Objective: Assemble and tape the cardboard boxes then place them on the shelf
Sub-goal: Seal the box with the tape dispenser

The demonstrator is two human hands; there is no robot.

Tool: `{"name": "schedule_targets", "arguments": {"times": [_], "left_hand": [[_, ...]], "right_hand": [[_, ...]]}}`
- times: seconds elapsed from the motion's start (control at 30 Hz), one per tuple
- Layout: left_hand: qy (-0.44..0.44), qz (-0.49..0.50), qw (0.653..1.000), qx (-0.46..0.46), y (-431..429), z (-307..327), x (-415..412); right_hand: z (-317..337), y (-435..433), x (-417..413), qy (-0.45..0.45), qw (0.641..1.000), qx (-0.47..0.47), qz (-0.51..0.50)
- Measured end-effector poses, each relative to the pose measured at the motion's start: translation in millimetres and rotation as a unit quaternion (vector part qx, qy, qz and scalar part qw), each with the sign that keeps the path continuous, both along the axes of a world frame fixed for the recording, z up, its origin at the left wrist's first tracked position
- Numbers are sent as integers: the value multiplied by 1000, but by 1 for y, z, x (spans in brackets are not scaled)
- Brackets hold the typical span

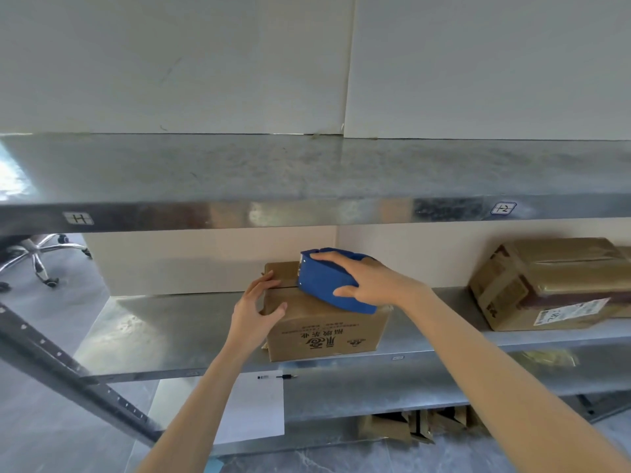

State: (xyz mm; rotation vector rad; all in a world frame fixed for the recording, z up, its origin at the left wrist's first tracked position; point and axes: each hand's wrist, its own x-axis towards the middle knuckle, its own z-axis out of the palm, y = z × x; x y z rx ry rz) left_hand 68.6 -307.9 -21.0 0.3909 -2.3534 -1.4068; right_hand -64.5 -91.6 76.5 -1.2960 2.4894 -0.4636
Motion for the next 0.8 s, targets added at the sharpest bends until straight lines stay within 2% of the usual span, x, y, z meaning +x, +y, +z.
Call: {"name": "schedule_targets", "arguments": {"times": [0.17, 0.33, 0.57, 0.7, 0.8], "left_hand": [[-5, 4, 1000, -4, 0, 1, -3], [-2, -2, 1000, -4, -1, 2, -4], [-11, -5, 1000, -22, -1, 11, -3], [-26, -16, 998, -63, -2, 25, -1], [-36, -26, 994, -97, -5, 36, 2]], "right_hand": [[-4, -2, 3, 40, 999, 8, -12], [-11, 2, 10, 133, 990, -16, -52], [-11, 7, 16, 179, 982, -43, -36], [-6, 13, 15, 215, 973, -69, -37], [4, 15, 18, 189, 978, -86, -35]]}}
